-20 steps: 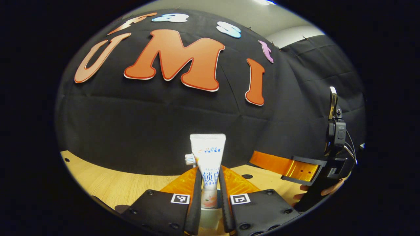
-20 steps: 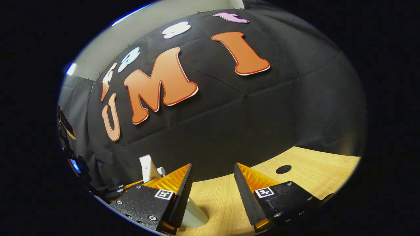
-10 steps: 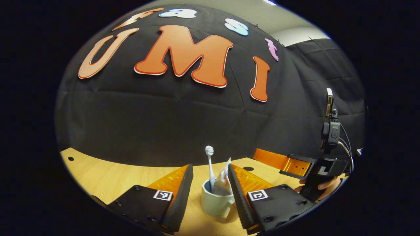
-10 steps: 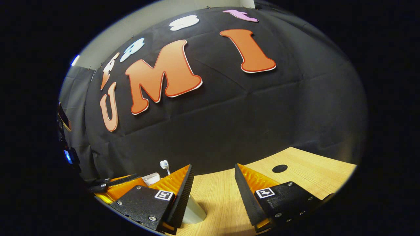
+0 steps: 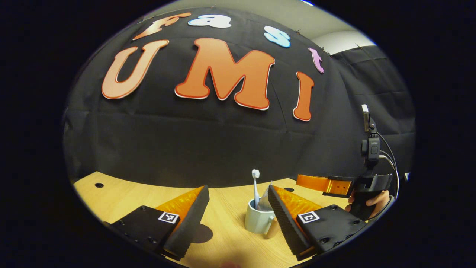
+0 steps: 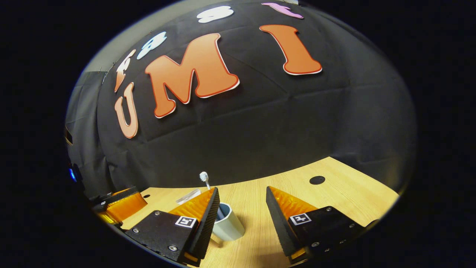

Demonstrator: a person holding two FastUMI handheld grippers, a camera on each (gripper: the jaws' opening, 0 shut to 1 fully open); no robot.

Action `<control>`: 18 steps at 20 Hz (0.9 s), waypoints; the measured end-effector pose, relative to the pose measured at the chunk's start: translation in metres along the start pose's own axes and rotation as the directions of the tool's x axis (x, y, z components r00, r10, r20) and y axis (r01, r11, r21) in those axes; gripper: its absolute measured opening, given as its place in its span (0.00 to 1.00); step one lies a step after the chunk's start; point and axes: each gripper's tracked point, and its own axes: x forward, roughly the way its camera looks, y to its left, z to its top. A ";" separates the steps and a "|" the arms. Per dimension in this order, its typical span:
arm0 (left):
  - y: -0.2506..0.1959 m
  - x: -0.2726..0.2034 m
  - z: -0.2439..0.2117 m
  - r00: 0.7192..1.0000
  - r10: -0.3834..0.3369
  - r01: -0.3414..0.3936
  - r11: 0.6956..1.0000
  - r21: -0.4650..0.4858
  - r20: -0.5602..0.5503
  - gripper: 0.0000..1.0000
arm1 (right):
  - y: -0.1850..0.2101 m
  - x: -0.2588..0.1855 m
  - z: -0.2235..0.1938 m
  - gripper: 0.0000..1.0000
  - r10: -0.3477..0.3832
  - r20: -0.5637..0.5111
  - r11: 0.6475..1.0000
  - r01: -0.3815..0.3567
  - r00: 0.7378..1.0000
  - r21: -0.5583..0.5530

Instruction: Put the toothbrush and toothpaste on the desktop into the cup, then pick up the cup and place it on the coaster on the desktop.

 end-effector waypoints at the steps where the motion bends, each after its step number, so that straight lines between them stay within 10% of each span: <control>1: 0.003 -0.009 0.004 1.000 0.011 -0.011 1.000 0.024 0.007 0.99 | 0.004 -0.004 0.000 0.76 -0.003 -0.017 1.000 0.003 1.000 -0.016; 8: 0.026 -0.062 0.019 0.996 0.084 -0.084 0.996 0.043 -0.003 0.99 | 0.035 -0.024 -0.008 0.76 -0.021 -0.178 0.994 0.002 0.984 -0.108; 18: 0.048 -0.110 0.012 0.992 0.124 -0.124 0.990 0.060 0.002 0.99 | 0.067 -0.028 -0.044 0.76 -0.034 -0.460 0.995 -0.011 0.887 -0.096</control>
